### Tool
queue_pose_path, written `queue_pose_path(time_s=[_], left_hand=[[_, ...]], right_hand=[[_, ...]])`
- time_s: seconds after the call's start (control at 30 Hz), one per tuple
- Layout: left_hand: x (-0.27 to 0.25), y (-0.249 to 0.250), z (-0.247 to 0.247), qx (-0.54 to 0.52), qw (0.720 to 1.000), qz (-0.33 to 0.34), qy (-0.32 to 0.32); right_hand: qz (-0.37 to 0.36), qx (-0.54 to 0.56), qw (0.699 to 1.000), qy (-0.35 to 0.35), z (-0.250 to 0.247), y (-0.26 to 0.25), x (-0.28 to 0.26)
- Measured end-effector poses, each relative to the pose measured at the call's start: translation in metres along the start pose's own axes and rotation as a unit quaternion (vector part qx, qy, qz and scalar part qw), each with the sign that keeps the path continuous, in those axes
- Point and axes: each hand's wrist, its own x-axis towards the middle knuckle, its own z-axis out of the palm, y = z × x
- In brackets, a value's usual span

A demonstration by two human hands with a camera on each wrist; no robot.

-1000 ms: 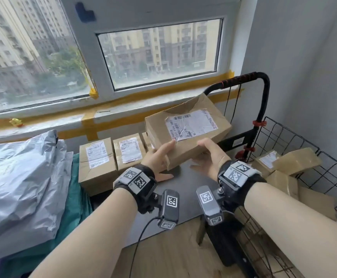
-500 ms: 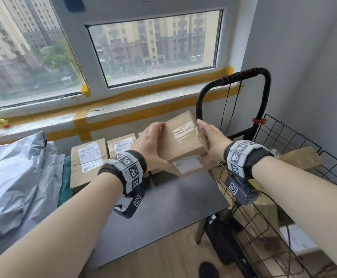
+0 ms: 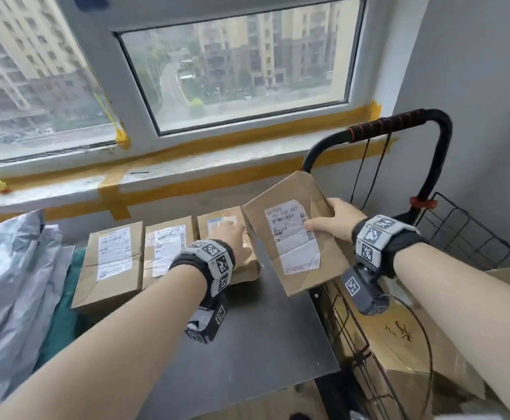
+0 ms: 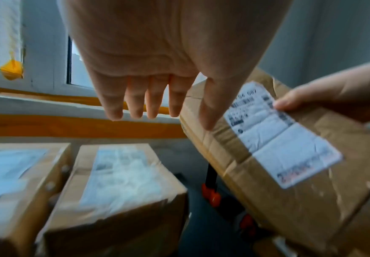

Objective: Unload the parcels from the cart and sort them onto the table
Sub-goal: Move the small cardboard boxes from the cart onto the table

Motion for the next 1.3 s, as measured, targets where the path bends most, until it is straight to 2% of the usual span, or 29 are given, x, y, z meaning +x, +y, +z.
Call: queue_pose_path(time_s=[0.2,0.33,0.43,0.5,0.57,0.63,0.7,0.87,1.0,1.17,1.3], left_hand=[[0.014,-0.018,0.058,0.066,0.993,-0.030,-0.091],[0.014,-0.032,0.084,0.095,0.991,-0.034,-0.083],[0.015,-0.031,0.094,0.127,0.988,-0.047,-0.068],[0.015,-0.025,0.096,0.129,0.988,-0.063,-0.057],[0.017,-0.021,0.097,0.128,0.987,-0.075,-0.056],[0.018,-0.021,0.095,0.126,0.987,-0.079,-0.065],[0.021,-0.024,0.094,0.118,0.988,-0.072,-0.072],[0.023,-0.028,0.090,0.106,0.988,-0.069,-0.086],[0.020,-0.029,0.093,0.117,0.989,-0.052,-0.068],[0.017,-0.030,0.093,0.106,0.991,-0.059,-0.057],[0.018,-0.028,0.091,0.097,0.991,-0.065,-0.060]], right_hand=[[0.077,0.024,0.997,-0.020,0.043,0.024,0.042],[0.091,0.008,0.995,-0.043,0.062,0.025,0.057],[0.051,-0.075,0.995,-0.047,0.070,0.035,0.053],[-0.002,-0.153,0.985,-0.076,0.074,0.039,0.041],[-0.052,-0.232,0.960,-0.145,0.077,0.040,0.027],[-0.068,-0.298,0.933,-0.193,0.080,0.041,0.022],[-0.081,-0.325,0.923,-0.190,0.082,0.044,0.025],[-0.127,-0.320,0.923,-0.171,0.076,0.053,0.043],[-0.149,-0.312,0.925,-0.160,0.071,0.048,0.064],[-0.138,-0.276,0.939,-0.149,0.081,0.045,0.083],[-0.147,-0.287,0.937,-0.136,0.086,0.047,0.089]])
